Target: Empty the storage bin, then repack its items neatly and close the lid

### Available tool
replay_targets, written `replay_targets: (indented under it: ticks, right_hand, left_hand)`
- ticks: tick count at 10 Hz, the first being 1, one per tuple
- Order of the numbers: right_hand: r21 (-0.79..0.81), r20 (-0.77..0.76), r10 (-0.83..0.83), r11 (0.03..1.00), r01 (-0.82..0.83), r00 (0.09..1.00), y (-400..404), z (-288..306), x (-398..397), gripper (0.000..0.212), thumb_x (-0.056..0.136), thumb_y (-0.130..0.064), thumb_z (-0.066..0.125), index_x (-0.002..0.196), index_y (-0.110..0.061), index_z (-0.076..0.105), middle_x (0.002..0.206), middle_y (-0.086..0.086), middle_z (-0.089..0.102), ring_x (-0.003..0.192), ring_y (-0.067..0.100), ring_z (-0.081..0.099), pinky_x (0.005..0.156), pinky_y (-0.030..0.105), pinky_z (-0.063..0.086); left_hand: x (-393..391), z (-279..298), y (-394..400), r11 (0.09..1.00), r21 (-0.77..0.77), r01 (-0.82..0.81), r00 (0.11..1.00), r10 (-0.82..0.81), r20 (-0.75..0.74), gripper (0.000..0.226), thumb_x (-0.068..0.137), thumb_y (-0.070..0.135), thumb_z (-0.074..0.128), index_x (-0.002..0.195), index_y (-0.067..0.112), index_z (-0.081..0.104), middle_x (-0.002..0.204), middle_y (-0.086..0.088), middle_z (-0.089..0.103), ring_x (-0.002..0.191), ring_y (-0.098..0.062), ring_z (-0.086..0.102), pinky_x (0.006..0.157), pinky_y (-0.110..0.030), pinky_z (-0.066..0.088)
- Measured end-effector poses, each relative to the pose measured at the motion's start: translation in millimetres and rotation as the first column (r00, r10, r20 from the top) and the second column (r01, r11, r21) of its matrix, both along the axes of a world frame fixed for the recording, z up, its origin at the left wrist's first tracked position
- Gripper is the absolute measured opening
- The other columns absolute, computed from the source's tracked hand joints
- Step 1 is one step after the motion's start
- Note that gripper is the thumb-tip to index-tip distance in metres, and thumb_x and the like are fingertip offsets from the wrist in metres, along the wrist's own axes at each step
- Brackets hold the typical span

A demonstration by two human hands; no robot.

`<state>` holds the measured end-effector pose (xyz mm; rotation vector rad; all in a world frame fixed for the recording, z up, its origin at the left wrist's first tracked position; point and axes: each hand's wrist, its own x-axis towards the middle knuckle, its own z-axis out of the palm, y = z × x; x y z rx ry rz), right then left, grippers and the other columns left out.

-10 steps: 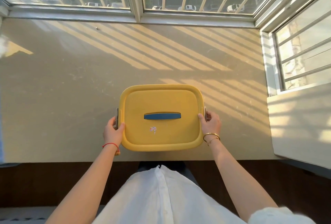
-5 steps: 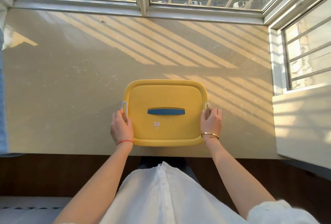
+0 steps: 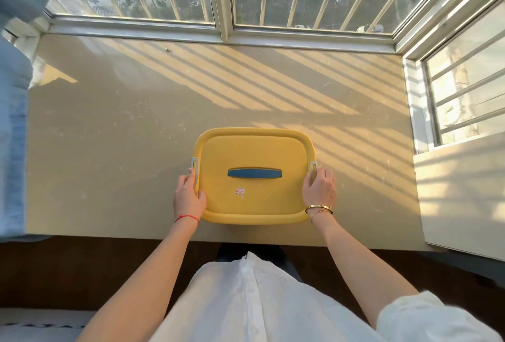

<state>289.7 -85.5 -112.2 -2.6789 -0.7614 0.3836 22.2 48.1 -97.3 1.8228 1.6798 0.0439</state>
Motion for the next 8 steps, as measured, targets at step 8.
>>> replay_targets:
  ticks: [8]
  right_hand:
    - [0.263,0.034,0.181,0.947,-0.184,0.983,-17.7,62.2,6.5,0.033,0.093,-0.015,0.059,0.123,-0.002,0.058,0.117,0.015,0.06,0.111,0.033,0.052,0.096,0.04,0.042]
  left_hand:
    - [1.4,55.3,5.3,0.936,0.31,0.169,0.973,-0.208,0.096,0.044,0.088,0.019,0.061,0.13,0.014,0.051,0.123,-0.004,0.056,0.11,-0.024,0.055,0.085,-0.038,0.051]
